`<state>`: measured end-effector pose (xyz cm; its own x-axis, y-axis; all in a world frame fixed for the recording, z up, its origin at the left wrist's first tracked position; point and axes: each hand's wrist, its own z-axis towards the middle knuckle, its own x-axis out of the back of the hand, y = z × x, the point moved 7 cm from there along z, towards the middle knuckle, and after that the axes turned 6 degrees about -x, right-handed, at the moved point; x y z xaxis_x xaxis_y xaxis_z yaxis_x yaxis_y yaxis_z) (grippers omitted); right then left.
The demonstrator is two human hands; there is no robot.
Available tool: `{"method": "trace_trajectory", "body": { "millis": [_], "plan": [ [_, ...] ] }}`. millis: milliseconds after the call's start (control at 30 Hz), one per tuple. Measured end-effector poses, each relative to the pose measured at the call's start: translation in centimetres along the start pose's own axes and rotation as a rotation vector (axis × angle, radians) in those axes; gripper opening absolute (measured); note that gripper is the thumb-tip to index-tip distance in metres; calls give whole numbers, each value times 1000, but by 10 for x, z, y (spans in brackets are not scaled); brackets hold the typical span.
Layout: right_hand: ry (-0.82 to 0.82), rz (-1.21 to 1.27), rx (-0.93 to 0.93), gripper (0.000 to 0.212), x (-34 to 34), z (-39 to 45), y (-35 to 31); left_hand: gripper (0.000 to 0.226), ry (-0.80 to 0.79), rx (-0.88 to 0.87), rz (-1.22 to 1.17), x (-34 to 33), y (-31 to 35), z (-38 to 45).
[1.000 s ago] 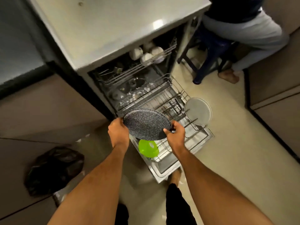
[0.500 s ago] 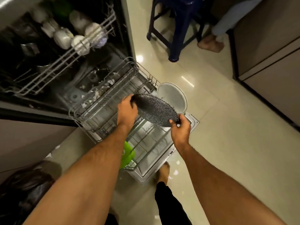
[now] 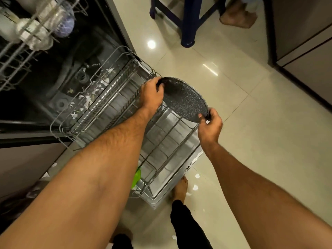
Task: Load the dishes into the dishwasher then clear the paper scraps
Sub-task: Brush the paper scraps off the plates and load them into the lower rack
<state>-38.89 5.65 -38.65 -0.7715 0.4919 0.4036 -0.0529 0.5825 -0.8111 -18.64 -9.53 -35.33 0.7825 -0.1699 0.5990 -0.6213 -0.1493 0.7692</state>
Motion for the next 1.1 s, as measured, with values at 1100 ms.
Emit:
{"method": "trace_trajectory", "body": {
  "millis": [1100],
  "plan": [
    [51, -357, -89, 47, -29, -13, 13, 42, -169, 13, 156, -37, -50, -22]
  ]
}}
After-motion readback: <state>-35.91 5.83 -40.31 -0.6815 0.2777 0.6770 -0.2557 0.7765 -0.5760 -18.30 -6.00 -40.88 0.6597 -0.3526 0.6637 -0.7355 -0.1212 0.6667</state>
